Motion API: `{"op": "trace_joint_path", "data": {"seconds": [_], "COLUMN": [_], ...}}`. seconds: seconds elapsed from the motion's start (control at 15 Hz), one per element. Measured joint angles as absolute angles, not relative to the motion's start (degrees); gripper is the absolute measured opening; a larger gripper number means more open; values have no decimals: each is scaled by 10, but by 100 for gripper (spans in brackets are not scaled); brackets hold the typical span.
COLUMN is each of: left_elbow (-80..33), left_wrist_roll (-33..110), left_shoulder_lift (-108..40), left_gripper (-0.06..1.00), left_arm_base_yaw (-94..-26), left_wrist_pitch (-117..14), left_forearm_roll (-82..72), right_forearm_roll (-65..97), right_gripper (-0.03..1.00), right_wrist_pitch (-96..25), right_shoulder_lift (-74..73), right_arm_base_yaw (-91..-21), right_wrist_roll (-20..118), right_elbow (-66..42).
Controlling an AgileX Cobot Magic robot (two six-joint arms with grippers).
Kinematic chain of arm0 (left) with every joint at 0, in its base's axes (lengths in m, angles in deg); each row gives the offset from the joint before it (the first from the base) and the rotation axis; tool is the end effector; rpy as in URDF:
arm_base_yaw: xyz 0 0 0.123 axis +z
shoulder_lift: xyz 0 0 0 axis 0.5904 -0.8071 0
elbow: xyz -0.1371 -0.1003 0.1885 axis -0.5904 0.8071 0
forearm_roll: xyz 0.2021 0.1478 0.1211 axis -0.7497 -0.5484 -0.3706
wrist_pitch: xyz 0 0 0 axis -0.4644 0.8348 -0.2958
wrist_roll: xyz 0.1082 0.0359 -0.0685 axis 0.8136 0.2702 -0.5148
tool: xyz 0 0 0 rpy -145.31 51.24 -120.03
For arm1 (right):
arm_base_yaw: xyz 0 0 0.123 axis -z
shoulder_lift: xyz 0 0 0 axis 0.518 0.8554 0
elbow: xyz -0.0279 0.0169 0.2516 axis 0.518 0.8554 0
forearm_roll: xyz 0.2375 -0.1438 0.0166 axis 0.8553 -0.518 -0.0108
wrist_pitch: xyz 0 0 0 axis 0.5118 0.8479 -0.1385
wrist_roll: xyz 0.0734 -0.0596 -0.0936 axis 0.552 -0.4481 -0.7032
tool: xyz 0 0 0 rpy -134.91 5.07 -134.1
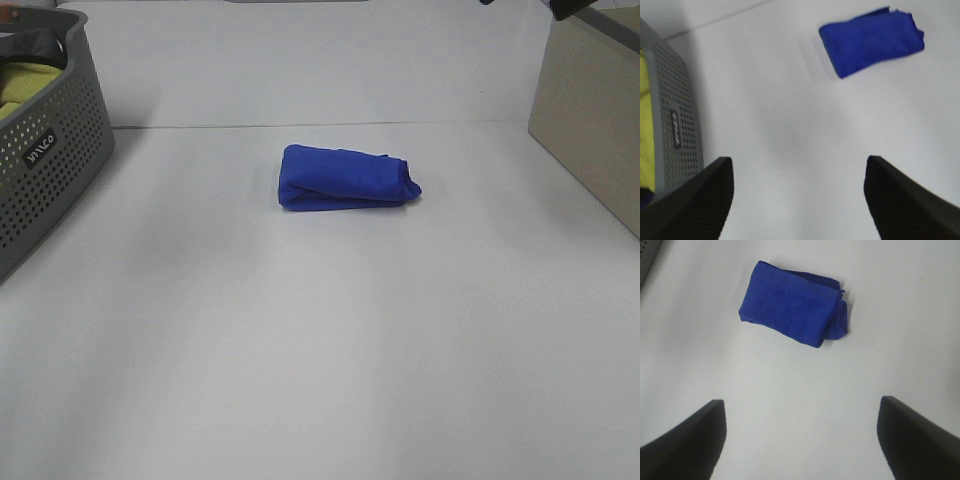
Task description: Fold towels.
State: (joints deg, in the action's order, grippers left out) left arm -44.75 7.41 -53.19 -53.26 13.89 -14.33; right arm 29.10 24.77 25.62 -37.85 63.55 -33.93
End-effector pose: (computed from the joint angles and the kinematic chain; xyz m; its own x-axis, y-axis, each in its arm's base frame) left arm 0.3689 -0.1230 0.3450 -0.7830 0.2685 -0.5611 0.3510 0.9354 -0.0423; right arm 0.4056 0.0925 0.3117 -0.8616 -0.1058 -0.4965 -0.2798 0.9151 0.2905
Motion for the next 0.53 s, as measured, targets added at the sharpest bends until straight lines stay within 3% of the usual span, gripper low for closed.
{"op": "trace_joint_path", "data": {"seconds": [0.27,0.53], "left_elbow": [-243,-37], "left_wrist_roll": [40,36], "left_shoulder_lift": [-353,-110], "left_gripper": [70,70], "left_arm_base_yaw": [-549,-549], "left_wrist_pitch": [142,142], "left_forearm_roll": [-144,-144], "right_forearm_roll": [280,274], "right_gripper": [78,78], "right_wrist_pitch": [248,247], "right_shoulder_lift": [100,-91], "right_arm_base_yaw": [-378,-378], "right_wrist_roll": [636,636], "right_elbow": [-213,-20]}}
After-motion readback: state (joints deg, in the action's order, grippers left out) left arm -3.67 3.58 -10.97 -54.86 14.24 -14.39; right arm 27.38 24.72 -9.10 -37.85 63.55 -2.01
